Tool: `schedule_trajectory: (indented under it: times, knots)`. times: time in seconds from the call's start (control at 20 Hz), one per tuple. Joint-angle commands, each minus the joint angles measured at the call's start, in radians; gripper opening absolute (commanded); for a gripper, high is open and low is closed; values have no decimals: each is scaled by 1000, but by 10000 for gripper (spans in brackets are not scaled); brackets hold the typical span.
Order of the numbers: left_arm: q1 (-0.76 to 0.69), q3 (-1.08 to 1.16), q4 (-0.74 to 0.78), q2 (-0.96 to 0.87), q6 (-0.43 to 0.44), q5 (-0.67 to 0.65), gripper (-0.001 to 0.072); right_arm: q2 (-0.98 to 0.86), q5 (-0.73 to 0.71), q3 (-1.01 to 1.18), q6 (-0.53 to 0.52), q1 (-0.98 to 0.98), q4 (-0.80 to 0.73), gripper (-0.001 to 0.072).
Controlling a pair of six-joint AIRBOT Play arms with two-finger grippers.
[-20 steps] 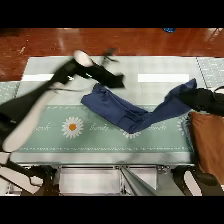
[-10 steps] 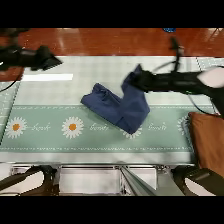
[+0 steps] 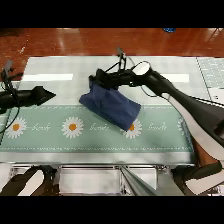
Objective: Fold the shirts.
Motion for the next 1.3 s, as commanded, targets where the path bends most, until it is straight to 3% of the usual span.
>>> schedule_trajectory:
  times: [0.0, 0.15, 0.25, 0.35, 0.45, 0.55, 0.6, 0.65, 0.7, 0.8, 0.9, 1.0, 1.25]
  knots:
    - [-23, -80, -5, 2, 14, 102, 19, -74, 80, 47, -63, 19, 69, 414]
    - [-22, -79, -37, -5, 13, 117, 19, -4, 288, 47, -63, -93, 51, 413]
    - [-21, -79, -40, -5, 11, 106, 19, 94, 476, 46, -21, -209, -61, 412]
    - [-22, -80, -40, -5, 12, 90, 19, 227, 577, 40, 86, -289, -360, 412]
    - [-22, -81, -40, -5, 12, 84, 19, 406, 600, -56, 247, -326, -756, 412]
    - [-22, -82, -40, -5, 13, 84, 19, 599, 502, -280, 467, -326, -1044, 412]
    - [-22, -82, -40, -5, 14, 84, 19, 690, 417, -419, 569, -323, -1086, 412]
    - [-22, -82, -40, -5, 16, 83, 19, 780, 309, -572, 645, -323, -1042, 412]
    - [-22, -82, -40, -5, 16, 83, 19, 848, 194, -703, 655, -322, -932, 412]
    - [-22, -82, -40, -5, 15, 83, 19, 909, -6, -924, 626, -323, -727, 412]
    - [-24, -82, -40, -5, 14, 83, 19, 872, -84, -1044, 584, -323, -603, 412]
    - [-31, -82, -40, -5, 14, 83, 19, 786, -109, -1067, 439, -322, -455, 412]
    - [-61, -82, -40, -5, 12, 83, 19, 526, -109, -1016, -42, -322, 74, 412]
